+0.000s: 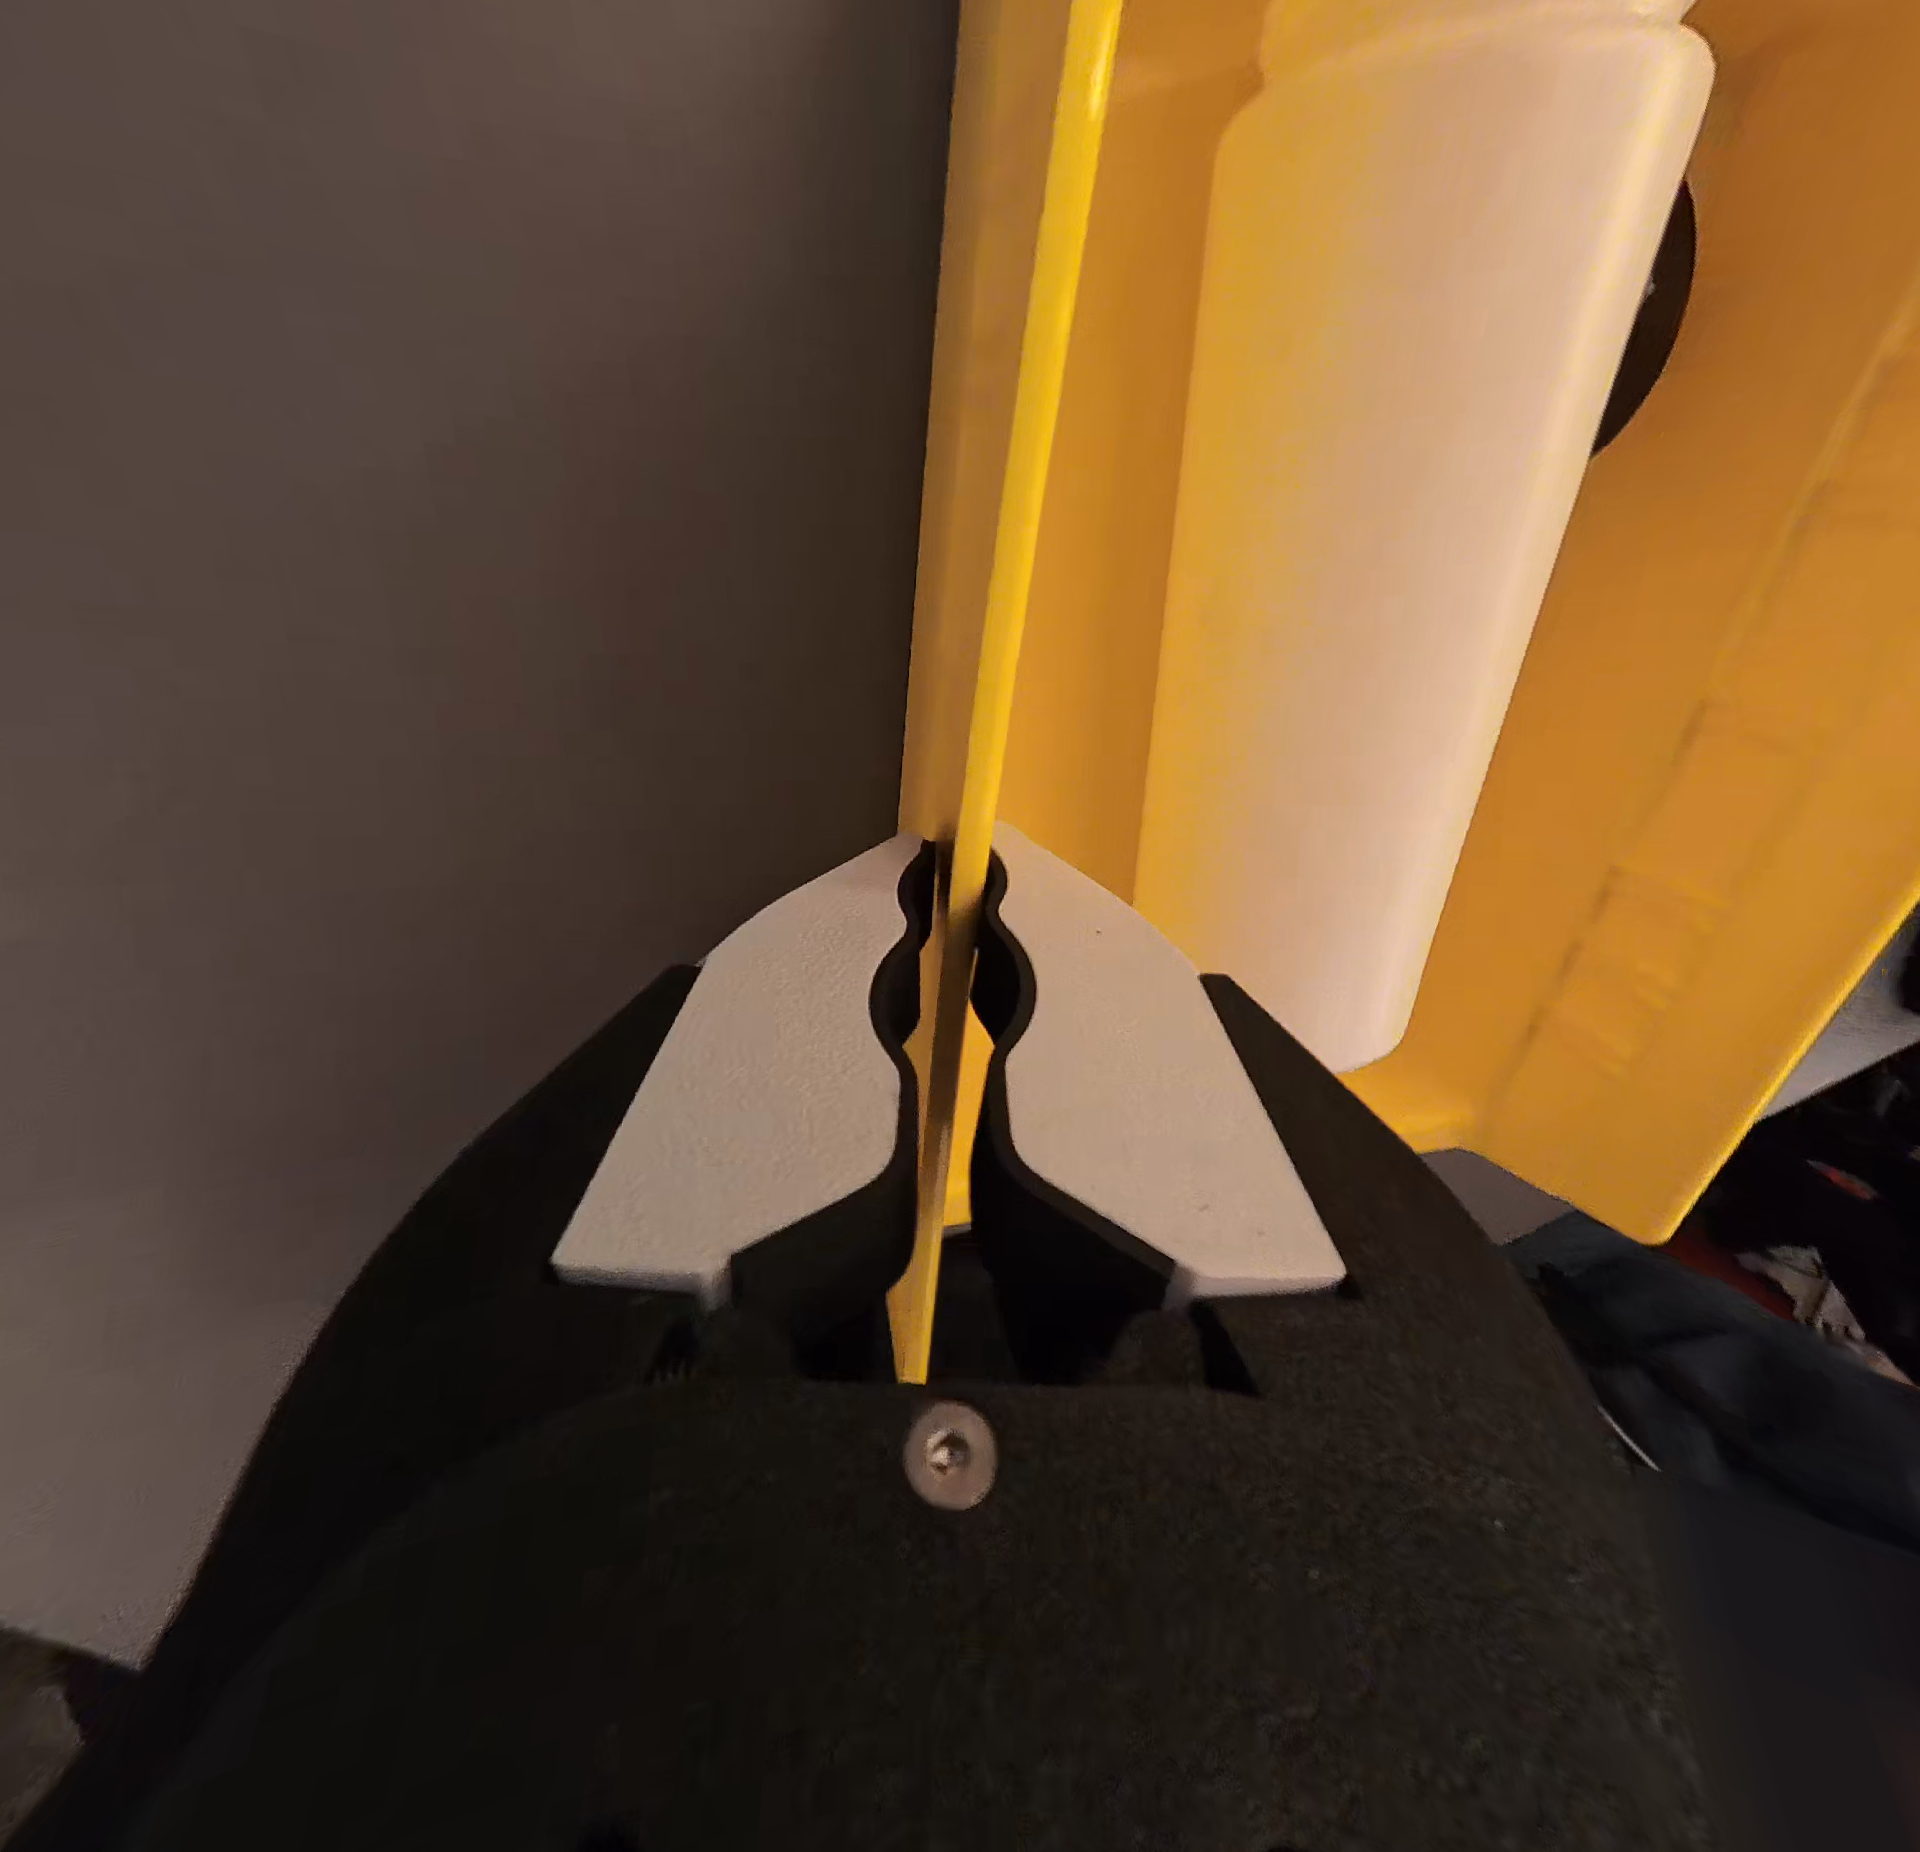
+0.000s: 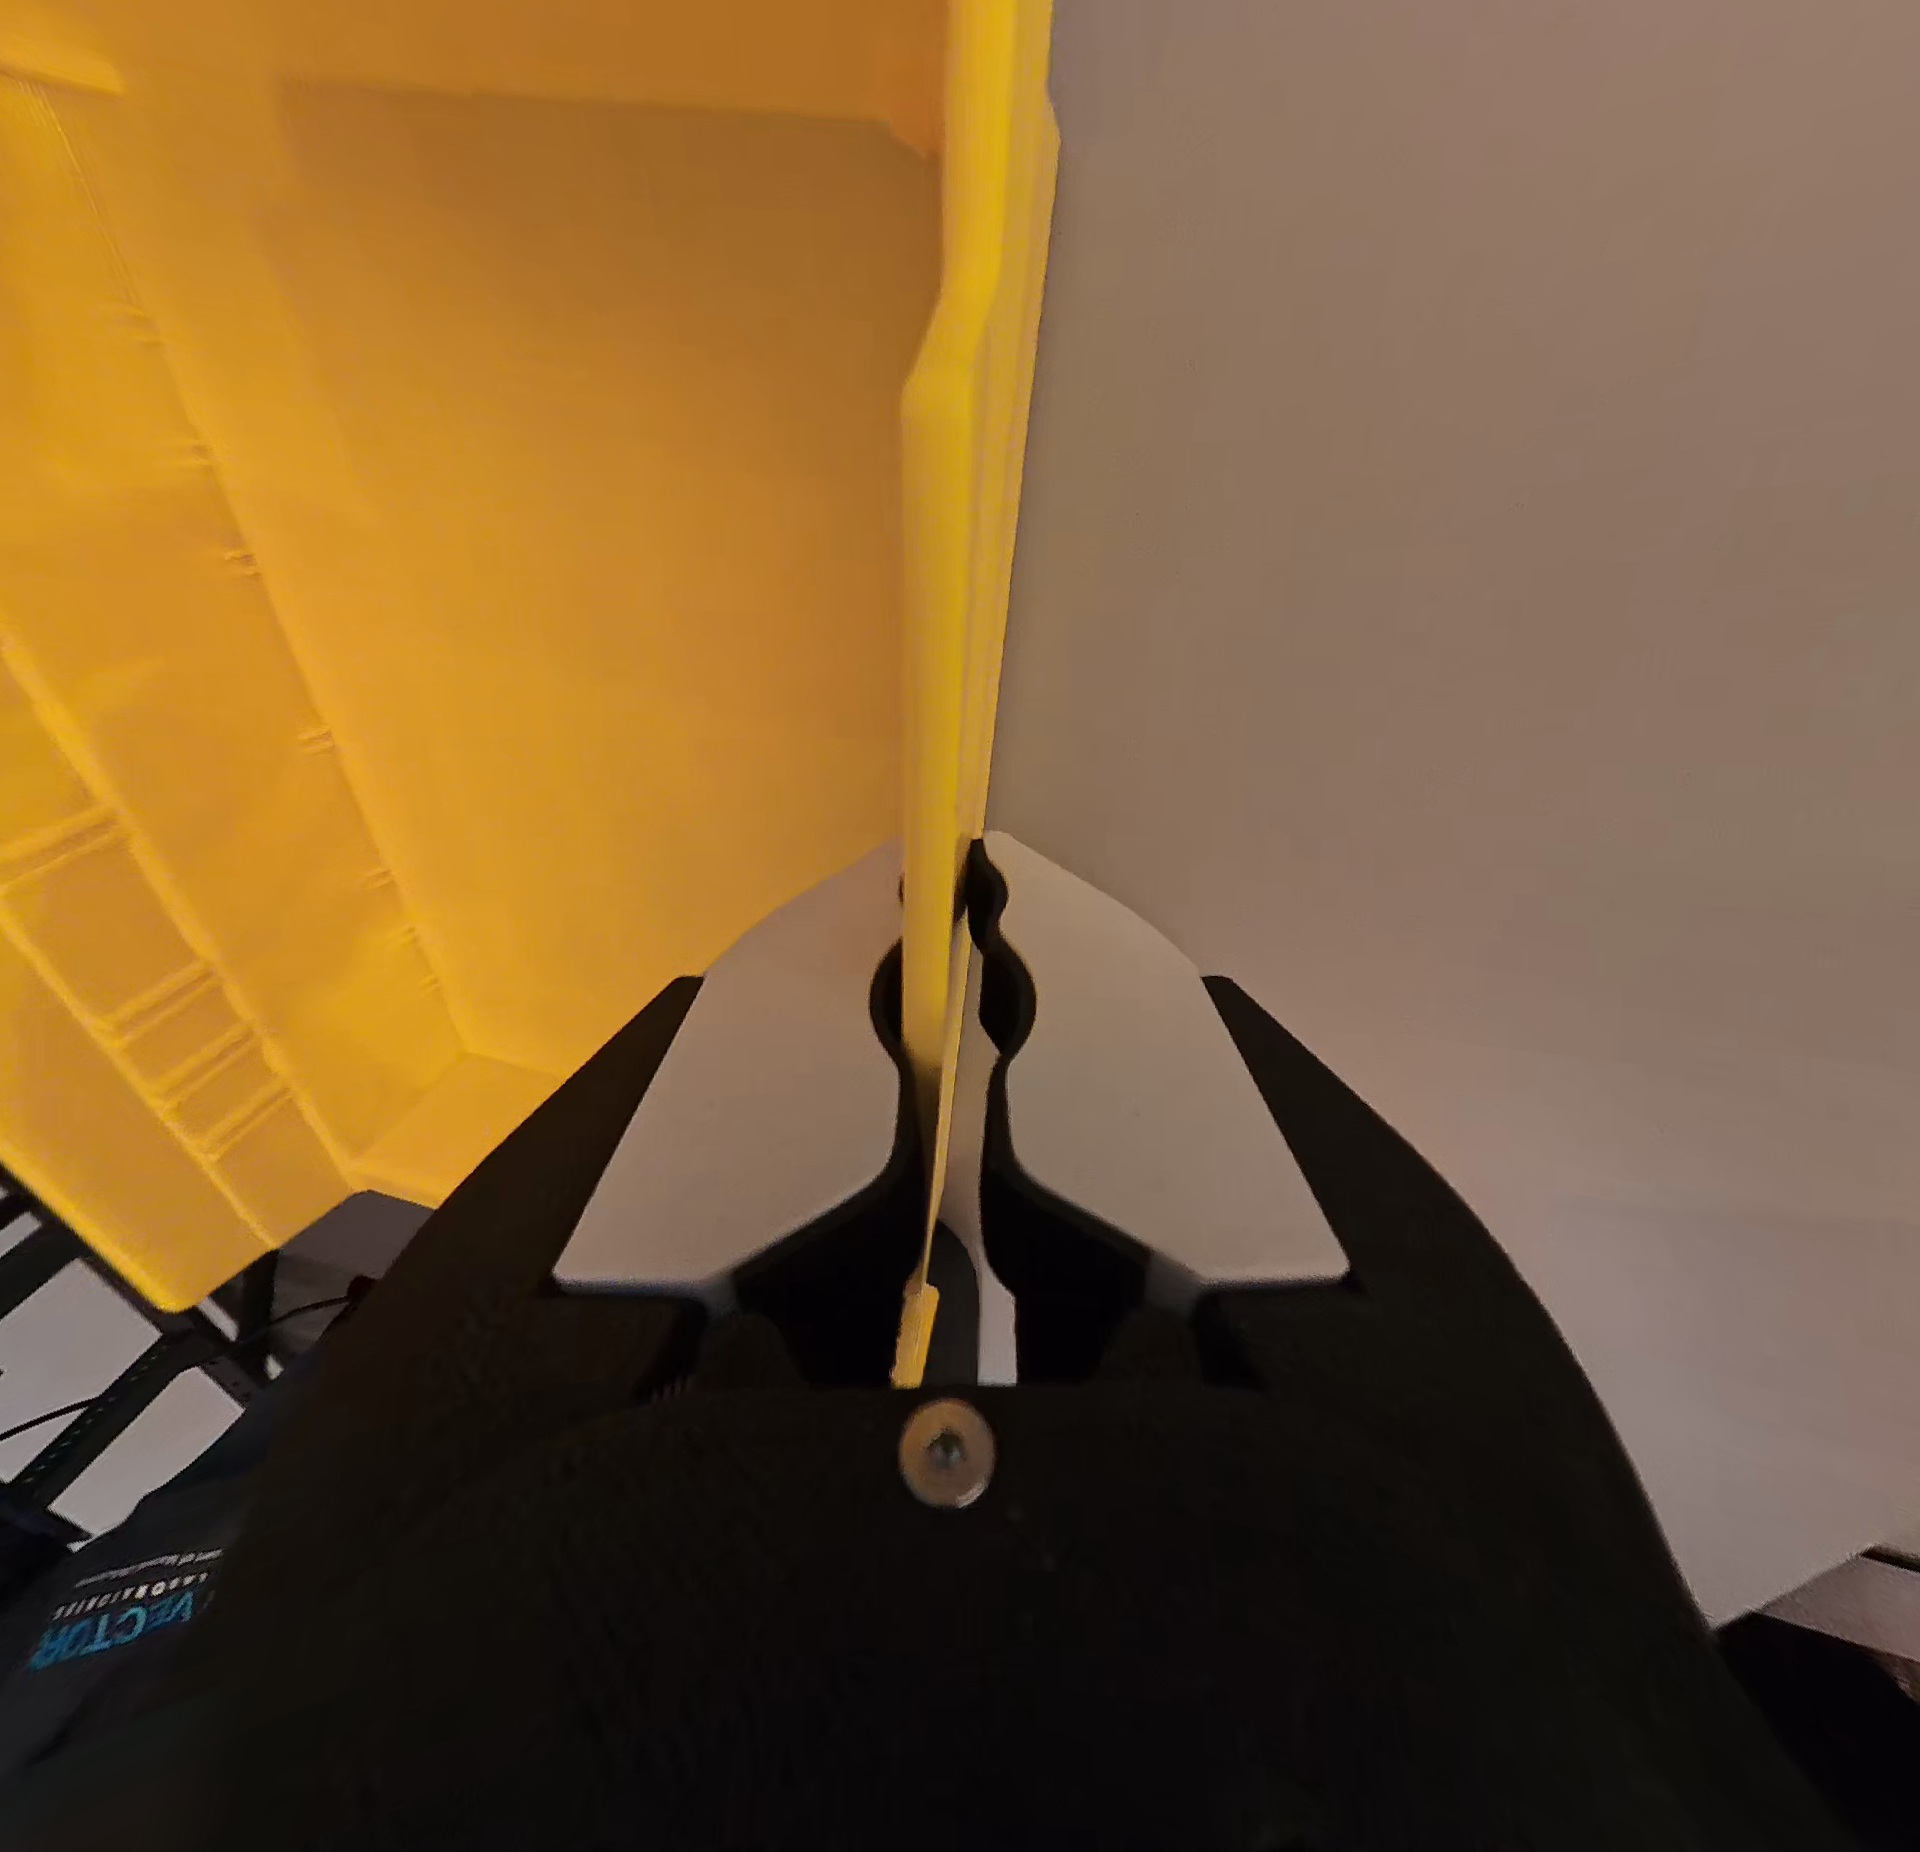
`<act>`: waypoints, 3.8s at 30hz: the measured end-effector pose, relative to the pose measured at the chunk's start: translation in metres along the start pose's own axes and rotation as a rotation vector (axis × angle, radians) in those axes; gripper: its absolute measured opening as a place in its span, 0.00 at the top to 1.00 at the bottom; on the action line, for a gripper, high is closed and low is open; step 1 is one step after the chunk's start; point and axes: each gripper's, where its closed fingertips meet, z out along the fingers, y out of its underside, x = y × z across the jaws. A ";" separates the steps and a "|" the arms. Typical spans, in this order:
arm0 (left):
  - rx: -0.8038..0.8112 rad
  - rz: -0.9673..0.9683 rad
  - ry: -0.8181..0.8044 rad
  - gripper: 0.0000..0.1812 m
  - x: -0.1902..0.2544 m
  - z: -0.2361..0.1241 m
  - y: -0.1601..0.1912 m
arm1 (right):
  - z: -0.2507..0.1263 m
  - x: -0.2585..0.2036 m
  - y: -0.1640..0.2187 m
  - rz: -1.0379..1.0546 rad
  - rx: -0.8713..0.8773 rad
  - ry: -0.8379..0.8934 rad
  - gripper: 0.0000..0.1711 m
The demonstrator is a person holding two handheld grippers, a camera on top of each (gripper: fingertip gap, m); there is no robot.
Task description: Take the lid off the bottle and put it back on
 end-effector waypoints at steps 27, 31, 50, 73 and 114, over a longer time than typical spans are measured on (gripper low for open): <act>0.101 -0.218 -0.081 0.98 -0.107 -0.033 0.057 | 0.000 -0.004 -0.003 -0.018 0.013 0.050 0.96; 0.110 -0.213 -0.064 0.98 -0.106 -0.033 0.057 | 0.001 -0.007 -0.001 -0.037 0.011 0.052 0.96; 0.239 -0.020 -0.232 0.74 -0.047 -0.038 0.006 | -0.121 -0.082 -0.031 -0.263 0.758 -0.015 0.75; -0.090 -0.223 -0.044 0.48 -0.036 0.047 0.026 | -0.028 -0.011 -0.013 -0.124 0.356 -0.016 0.97; 1.091 0.692 0.086 0.49 0.264 -0.018 -0.046 | -0.150 -0.331 0.040 -0.872 1.019 -0.935 0.55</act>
